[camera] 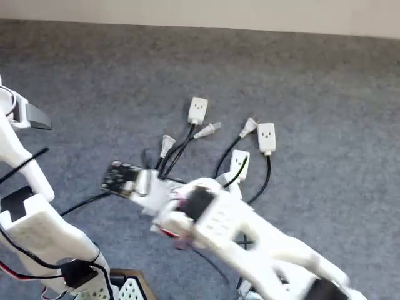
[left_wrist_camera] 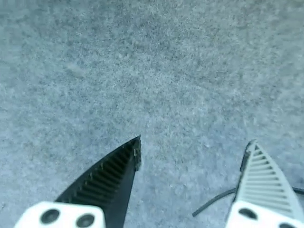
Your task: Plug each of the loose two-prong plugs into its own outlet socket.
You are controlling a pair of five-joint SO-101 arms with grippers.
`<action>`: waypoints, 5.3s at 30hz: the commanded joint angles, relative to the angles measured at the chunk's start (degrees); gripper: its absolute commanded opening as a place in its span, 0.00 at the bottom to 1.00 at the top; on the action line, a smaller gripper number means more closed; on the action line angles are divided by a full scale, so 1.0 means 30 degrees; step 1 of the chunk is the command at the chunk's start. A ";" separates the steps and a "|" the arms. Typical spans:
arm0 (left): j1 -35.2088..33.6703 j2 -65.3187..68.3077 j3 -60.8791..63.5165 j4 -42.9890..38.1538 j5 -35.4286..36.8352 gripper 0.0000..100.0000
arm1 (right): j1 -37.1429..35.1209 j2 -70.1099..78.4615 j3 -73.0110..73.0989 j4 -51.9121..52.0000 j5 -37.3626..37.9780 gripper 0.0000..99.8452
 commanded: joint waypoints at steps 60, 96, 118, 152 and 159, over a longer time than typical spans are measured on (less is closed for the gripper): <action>1.4637 -3.4037 3.6791 -1.4623 0.2286 0.43 | 0.2886 -1.2645 0.4381 -0.2154 -0.2286 0.01; 1.1092 -3.4007 3.5326 -1.4476 0.2930 0.41 | 0.3941 -0.6462 0.0659 -0.1333 0.0440 0.01; 0.6315 -3.3978 3.5179 -1.5326 0.3458 0.41 | 0.3912 0.0630 -0.1451 -0.2828 1.1165 0.01; 0.6403 -3.4007 3.5179 -1.5297 0.3516 0.41 | 0.4498 0.0513 -0.2564 -0.1568 1.2132 0.01; 0.6286 -3.4007 3.5062 -1.5297 0.3458 0.41 | 0.4733 0.1421 -0.2769 -0.0571 1.0755 0.01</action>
